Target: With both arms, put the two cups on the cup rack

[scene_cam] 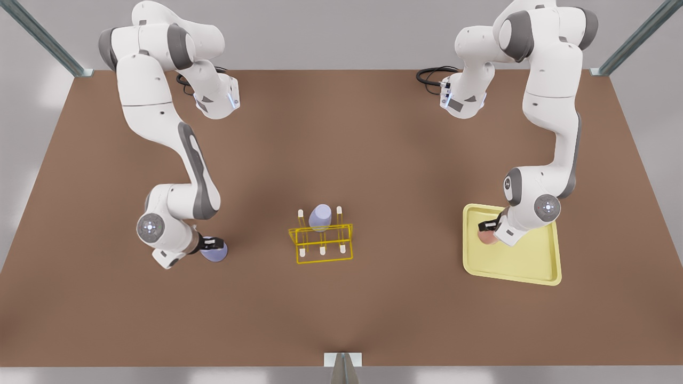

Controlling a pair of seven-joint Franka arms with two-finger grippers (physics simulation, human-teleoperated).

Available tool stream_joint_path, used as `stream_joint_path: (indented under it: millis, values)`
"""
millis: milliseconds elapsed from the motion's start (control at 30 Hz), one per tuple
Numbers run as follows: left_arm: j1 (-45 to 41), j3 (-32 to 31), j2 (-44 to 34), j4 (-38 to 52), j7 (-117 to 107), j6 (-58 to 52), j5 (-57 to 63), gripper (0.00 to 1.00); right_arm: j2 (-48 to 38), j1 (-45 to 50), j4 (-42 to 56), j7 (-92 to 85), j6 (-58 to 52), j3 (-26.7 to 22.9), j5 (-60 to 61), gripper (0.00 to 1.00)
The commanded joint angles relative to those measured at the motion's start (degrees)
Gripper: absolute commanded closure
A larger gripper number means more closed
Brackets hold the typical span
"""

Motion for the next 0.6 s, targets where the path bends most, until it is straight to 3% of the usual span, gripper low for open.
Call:
stream_joint_path:
  millis: [0,267,467,567]
  values:
    - [0.07,0.0,-0.01,0.18,-0.53,0.29,-0.13,0.18,-0.06,0.22,-0.94,0.74,5.0,0.03,0.08,0.0]
    - [-0.11,-1.41,1.31,3.17,-4.57,-0.41,-0.57,0.18,1.0,0.92,-3.14,0.74,7.11,0.11,0.08,0.0]
    - [-0.98,-2.11,1.31,12.48,-8.34,-14.2,-2.94,0.18,1.79,0.92,-3.14,0.74,7.37,0.11,0.08,0.0]
    - [-1.16,-10.45,2.63,18.45,-27.57,-15.78,-3.03,0.18,1.79,0.92,-3.32,0.66,7.28,0.11,0.08,0.0]
